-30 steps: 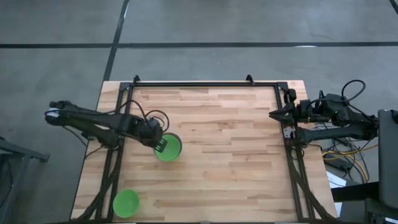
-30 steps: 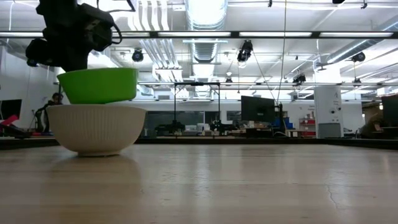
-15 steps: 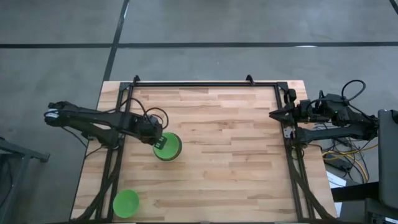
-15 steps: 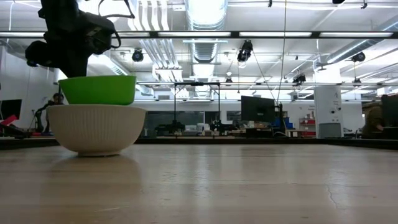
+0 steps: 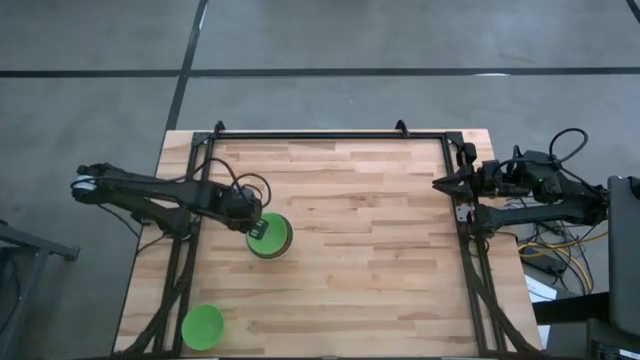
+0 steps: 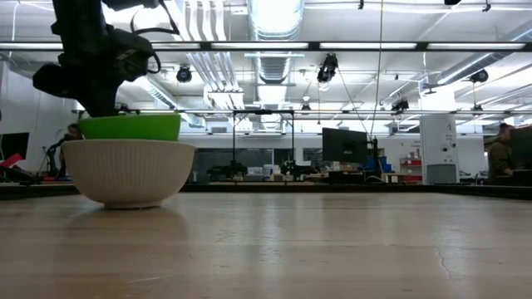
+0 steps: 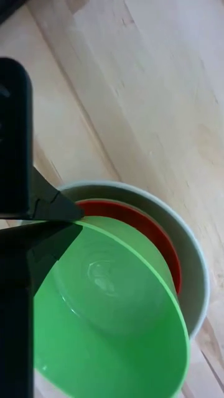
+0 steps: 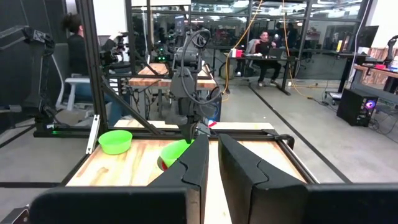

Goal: Nest bowls inside each other
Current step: Stack the right green bowl on top of the green bowl

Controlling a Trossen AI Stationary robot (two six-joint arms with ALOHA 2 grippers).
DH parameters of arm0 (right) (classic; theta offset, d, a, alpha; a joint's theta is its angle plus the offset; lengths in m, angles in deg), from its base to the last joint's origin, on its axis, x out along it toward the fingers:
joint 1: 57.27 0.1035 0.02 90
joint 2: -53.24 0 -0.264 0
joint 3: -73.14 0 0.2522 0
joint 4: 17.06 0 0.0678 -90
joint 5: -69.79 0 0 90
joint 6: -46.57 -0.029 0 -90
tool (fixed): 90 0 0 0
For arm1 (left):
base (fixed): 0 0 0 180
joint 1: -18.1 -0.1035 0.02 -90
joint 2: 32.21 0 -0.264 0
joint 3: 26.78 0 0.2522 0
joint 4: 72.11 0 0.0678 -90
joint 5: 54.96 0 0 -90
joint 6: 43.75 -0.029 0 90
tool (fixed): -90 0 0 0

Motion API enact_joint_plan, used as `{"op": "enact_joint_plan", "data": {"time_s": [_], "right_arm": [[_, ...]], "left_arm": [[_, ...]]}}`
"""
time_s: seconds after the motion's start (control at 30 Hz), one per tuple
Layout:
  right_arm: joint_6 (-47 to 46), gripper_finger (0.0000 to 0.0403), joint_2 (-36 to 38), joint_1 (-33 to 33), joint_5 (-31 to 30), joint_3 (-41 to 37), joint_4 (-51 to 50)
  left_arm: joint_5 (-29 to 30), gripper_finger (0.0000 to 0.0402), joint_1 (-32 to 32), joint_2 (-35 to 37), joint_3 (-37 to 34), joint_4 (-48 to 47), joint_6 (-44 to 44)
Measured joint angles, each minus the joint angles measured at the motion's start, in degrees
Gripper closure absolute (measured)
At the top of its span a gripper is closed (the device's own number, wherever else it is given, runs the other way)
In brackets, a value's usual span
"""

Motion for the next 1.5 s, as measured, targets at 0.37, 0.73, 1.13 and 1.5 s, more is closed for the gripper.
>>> {"op": "enact_joint_plan", "data": {"time_s": [0.37, 0.73, 1.13, 1.5], "right_arm": [[0.0, 0.0369, 0.0, 0.0, 0.0, 0.0, 0.0], [0.0, 0.0369, 0.0, 0.0, 0.0, 0.0, 0.0], [0.0, 0.0369, 0.0, 0.0, 0.0, 0.0, 0.0], [0.0, 0.0369, 0.0, 0.0, 0.0, 0.0, 0.0]], "left_arm": [[0.0, 0.0401, -0.3, 0.0, -0.9, 1.1, 0.1], [-0.2, 0.0401, -0.4, -0.1, -2.0, 2.0, 0.4], [-3.3, 0.0401, -0.6, -0.2, -6.7, 7.7, 1.1], [-3.8, 0.0383, -0.8, -0.2, -7.6, 8.3, 1.7]]}}
